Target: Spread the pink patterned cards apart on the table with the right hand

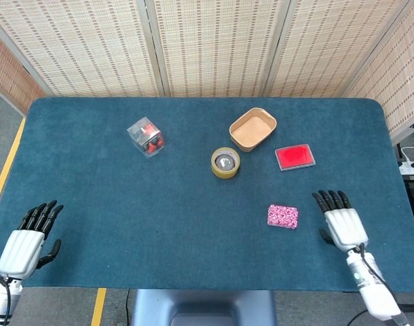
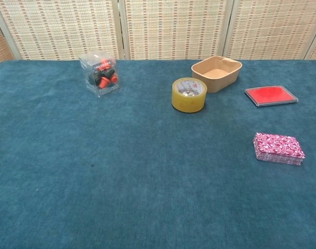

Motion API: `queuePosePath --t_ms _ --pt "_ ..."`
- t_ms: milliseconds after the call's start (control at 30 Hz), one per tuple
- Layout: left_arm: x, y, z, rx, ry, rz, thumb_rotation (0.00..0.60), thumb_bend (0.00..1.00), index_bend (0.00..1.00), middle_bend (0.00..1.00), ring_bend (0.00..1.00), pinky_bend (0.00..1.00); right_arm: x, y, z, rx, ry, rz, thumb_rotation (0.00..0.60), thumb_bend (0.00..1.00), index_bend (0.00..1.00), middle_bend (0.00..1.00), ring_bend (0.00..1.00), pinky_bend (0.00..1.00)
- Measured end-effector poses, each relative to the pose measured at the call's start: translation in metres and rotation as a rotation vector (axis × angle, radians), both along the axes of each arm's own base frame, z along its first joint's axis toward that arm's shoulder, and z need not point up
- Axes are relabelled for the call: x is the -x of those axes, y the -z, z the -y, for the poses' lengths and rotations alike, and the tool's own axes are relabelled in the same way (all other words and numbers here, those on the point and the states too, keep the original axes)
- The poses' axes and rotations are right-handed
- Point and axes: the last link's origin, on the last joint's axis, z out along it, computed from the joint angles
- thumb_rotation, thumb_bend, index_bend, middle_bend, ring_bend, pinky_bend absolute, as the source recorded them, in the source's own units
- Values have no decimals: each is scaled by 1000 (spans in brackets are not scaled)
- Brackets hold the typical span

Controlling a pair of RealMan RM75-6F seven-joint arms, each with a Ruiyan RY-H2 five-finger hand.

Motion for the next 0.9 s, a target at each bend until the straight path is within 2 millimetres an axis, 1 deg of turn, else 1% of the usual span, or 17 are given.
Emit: queuePosePath --t_ms 200,400,567,800,900 --pt "2 -1 2 10 -8 -1 600 457 0 0 0 116 -13 21 13 -98 43 -36 600 278 56 74 0 0" --pt "1 -2 3 10 -9 1 600 459 0 0 0 116 -23 41 22 -148 66 3 600 278 60 76 0 0" --pt "3 -1 3 12 -11 0 600 457 0 0 0 116 -26 49 27 -170 90 26 600 278 93 103 0 0" --pt "1 -2 3 14 -9 4 600 457 0 0 0 116 -31 59 38 -164 93 6 600 278 148 125 0 0" --pt "2 -3 3 15 -9 4 600 456 0 0 0 116 -32 63 40 -164 96 -10 600 278 153 128 0 0"
